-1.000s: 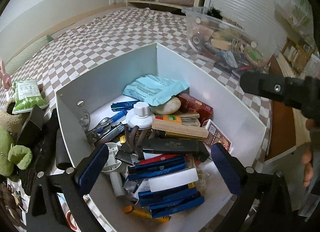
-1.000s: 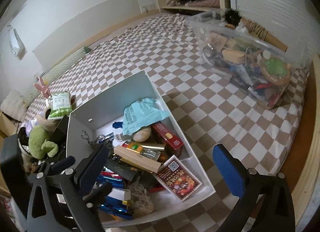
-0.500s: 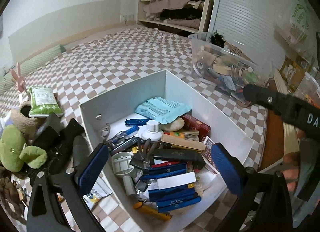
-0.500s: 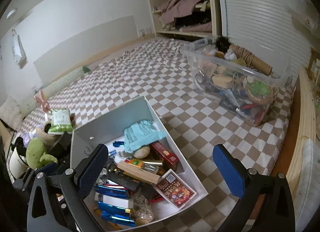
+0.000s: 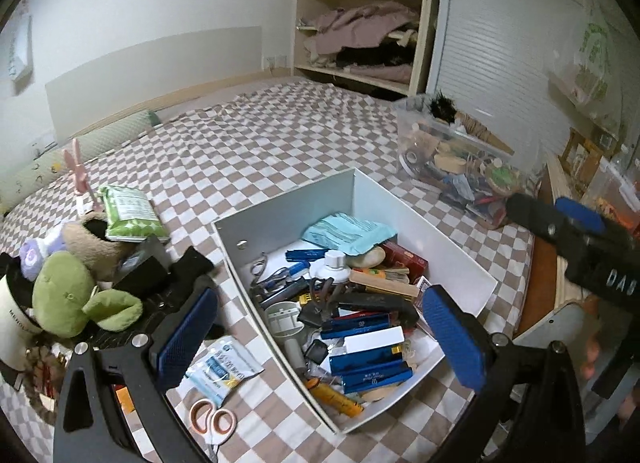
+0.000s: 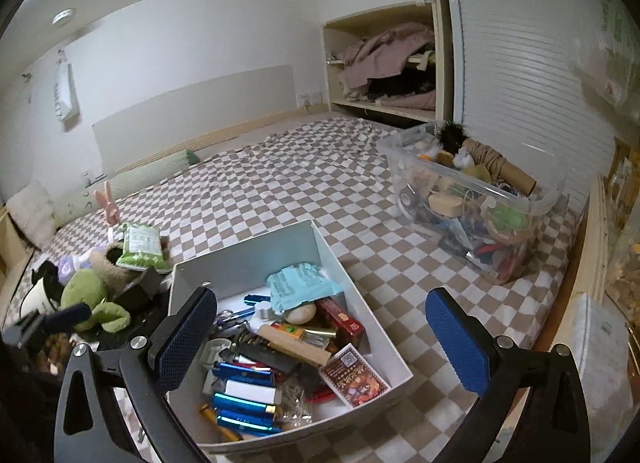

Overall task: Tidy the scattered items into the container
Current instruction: 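Lift both tools out of the box and pull them back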

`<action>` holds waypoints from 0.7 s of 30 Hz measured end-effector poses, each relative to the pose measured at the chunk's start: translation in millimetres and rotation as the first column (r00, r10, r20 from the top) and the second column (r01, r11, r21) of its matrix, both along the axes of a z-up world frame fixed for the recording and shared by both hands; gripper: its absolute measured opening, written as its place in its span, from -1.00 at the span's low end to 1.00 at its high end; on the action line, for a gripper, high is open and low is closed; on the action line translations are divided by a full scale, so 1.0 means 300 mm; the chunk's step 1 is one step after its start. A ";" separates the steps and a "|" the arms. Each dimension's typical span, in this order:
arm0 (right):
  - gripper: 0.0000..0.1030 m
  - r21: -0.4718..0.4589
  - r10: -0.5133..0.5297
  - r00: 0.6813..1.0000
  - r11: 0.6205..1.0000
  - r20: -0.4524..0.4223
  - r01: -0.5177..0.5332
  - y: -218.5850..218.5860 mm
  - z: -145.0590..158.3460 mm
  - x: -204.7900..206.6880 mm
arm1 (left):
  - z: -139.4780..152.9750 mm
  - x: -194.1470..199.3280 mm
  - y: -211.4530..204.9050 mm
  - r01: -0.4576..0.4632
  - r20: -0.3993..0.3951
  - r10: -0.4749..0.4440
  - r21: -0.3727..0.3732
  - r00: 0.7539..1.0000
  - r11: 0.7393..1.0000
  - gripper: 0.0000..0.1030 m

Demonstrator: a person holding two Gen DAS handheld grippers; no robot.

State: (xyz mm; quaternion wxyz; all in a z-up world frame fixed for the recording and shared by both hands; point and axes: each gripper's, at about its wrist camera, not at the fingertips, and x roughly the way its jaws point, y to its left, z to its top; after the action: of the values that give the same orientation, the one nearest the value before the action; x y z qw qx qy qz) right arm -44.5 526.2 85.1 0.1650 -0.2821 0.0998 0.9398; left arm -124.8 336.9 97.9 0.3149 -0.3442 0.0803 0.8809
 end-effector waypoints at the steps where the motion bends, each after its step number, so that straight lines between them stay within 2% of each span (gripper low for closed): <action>1: 1.00 0.004 0.006 1.000 1.000 -0.003 -0.006 -0.010 0.002 0.008 | 0.006 0.006 -0.012 -0.005 -0.002 0.005 0.004 1.000 1.000 1.00; 10: 1.00 -0.003 0.049 0.999 0.999 -0.007 -0.049 -0.068 0.008 0.058 | 0.064 0.069 -0.131 -0.060 -0.029 0.061 0.043 0.998 0.997 1.00; 15: 1.00 0.034 0.056 0.998 0.998 -0.011 -0.056 -0.105 0.012 0.085 | 0.083 0.098 -0.185 -0.086 -0.022 0.088 0.076 0.996 0.993 1.00; 18: 1.00 0.057 0.070 0.997 0.996 -0.020 -0.069 -0.131 0.016 0.102 | 0.079 0.118 -0.198 -0.096 -0.026 0.098 0.068 0.995 0.993 1.00; 21: 1.00 0.071 0.090 0.996 0.994 -0.026 -0.088 -0.158 0.017 0.117 | 0.065 0.134 -0.210 -0.091 0.004 0.091 0.075 0.996 0.993 1.00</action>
State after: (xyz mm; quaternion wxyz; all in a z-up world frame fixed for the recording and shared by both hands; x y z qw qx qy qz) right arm -9.5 478.9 90.1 0.1313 -0.2665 0.0565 0.9532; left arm -84.7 273.9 117.4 0.2870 -0.3357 0.0311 0.8967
